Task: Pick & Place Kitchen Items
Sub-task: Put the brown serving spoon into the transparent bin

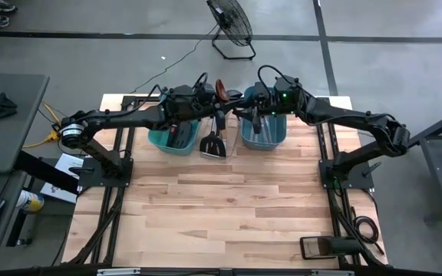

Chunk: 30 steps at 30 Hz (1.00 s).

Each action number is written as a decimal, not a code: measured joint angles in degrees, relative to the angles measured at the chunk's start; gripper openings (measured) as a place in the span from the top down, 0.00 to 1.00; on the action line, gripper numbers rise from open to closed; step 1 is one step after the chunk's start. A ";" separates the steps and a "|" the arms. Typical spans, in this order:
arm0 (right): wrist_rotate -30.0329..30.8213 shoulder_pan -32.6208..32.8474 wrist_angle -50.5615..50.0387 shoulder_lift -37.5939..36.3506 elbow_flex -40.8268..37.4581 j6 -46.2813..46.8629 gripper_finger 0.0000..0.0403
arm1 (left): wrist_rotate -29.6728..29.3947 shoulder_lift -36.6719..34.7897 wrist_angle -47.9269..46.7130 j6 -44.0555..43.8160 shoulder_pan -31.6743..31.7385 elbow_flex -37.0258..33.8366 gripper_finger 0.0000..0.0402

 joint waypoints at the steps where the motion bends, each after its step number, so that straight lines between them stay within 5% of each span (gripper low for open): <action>1: 0.04 -0.02 -0.15 0.00 0.00 0.52 0.61 | -0.30 0.00 -0.42 0.00 0.02 -0.02 0.92; 9: 0.81 -1.79 -9.52 -2.86 0.00 1.05 0.39 | -1.99 -0.02 -7.92 -1.71 0.87 0.00 0.92; 17: 4.50 -5.63 -19.17 -6.24 0.00 0.90 0.38 | -2.00 0.04 -17.93 -11.61 3.92 -0.02 0.92; 30: 5.22 -8.83 -21.74 -6.84 0.00 1.10 0.38 | -0.25 4.44 -19.86 -21.27 4.52 0.00 0.92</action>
